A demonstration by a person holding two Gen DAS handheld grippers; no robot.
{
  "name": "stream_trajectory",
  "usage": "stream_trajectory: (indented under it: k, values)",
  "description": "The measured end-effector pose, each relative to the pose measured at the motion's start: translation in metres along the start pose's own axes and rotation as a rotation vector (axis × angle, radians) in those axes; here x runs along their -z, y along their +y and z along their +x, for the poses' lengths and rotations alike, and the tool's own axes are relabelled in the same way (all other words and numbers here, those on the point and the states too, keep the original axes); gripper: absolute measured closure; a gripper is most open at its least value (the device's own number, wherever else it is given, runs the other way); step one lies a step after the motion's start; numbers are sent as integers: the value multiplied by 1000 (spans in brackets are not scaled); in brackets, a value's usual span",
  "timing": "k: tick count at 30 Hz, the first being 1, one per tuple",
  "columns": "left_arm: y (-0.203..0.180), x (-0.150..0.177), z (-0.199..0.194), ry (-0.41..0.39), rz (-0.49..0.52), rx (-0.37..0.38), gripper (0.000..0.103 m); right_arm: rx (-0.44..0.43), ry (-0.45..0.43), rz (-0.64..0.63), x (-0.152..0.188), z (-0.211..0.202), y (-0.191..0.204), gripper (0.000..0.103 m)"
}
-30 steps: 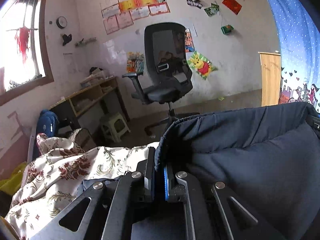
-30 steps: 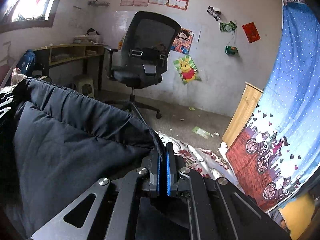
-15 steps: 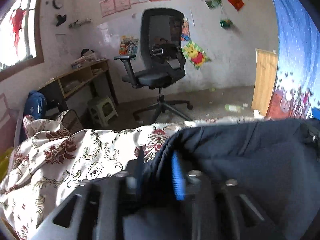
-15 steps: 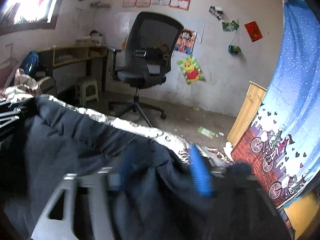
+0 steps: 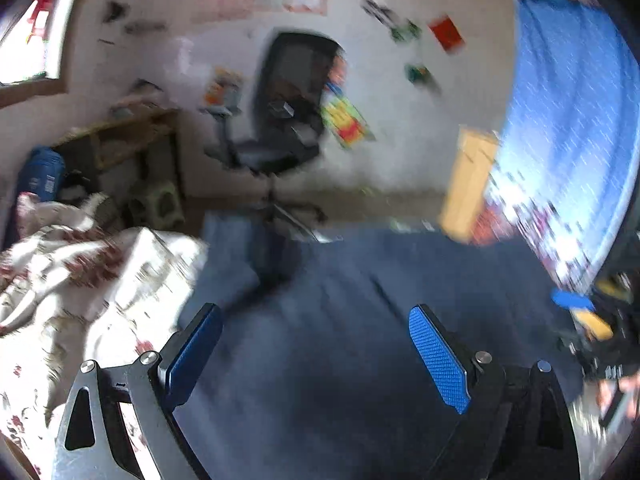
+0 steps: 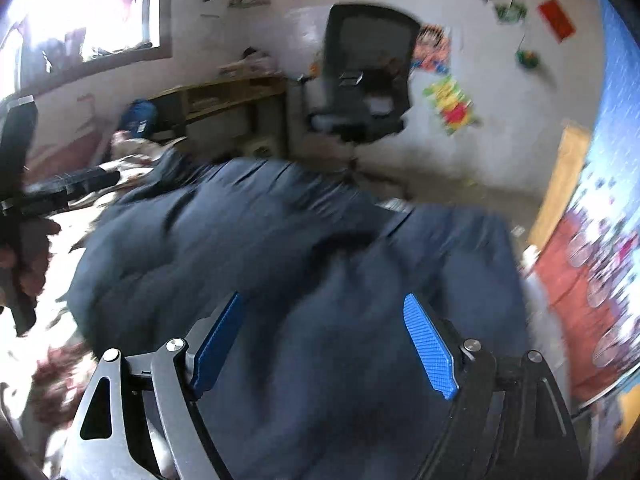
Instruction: Fold large clothes
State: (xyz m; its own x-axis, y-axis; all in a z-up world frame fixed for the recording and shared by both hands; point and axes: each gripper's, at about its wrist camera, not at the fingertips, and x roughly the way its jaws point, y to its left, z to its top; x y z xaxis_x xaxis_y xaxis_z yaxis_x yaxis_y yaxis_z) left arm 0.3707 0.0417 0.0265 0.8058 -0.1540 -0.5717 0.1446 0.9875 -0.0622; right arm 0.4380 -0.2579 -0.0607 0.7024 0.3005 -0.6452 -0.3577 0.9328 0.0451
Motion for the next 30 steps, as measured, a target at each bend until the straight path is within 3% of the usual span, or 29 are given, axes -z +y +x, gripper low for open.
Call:
stream_trajectory:
  k: [3,5,8,14,22,30]
  values:
    - [-12,22,19,116,61,47,9,-35,54,17,17,13,-2,25]
    - [-17,29,32,156,98,30,9,-27,82,12,23,27,-1,25]
    - [-22,27,46,133,128,1,7,-18,86,16,22,44,-3,25]
    - [-13,6,77,94,44,-61,3,51,66,2,1,72,-14,20]
    - [-4,-6,105,87,13,-139,0,121,55,14,-27,99,-30,18]
    - [20,-21,130,111,-81,-185,0,195,32,89,-47,121,-58,18]
